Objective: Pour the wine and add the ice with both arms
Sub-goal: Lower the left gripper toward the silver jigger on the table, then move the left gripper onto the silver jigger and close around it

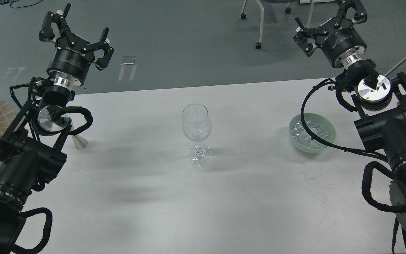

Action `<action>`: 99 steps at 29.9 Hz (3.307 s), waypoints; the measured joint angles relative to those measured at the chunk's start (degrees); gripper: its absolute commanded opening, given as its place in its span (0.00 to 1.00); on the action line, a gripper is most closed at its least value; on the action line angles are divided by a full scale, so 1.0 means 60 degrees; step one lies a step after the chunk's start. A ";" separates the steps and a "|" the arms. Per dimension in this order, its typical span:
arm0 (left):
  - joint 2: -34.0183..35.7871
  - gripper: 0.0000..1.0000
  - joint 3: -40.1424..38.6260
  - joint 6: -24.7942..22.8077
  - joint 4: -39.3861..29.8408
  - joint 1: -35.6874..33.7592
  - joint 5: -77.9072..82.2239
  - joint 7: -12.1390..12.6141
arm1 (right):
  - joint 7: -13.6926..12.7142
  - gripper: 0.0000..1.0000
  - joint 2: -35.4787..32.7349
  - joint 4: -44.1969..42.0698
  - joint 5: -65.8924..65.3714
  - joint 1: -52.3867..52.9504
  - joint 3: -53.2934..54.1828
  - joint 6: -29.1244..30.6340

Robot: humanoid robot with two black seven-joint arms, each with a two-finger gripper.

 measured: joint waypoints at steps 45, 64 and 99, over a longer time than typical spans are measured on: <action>0.2217 0.98 -0.3398 -0.0222 -0.7260 1.0289 -0.0057 0.0552 | 0.0046 1.00 -0.0575 0.1969 0.0065 -0.2613 0.0278 0.0074; -0.0085 0.97 -0.3250 -0.0598 -0.6493 0.9991 -0.0568 0.1953 | 0.0015 1.00 -0.0632 0.2086 0.0051 -0.3043 0.0223 0.0070; -0.1655 0.98 -0.3439 0.0880 -0.5943 0.8944 -0.3880 0.3549 | 0.0076 1.00 -0.0664 0.2306 0.0029 -0.3457 0.0252 0.0055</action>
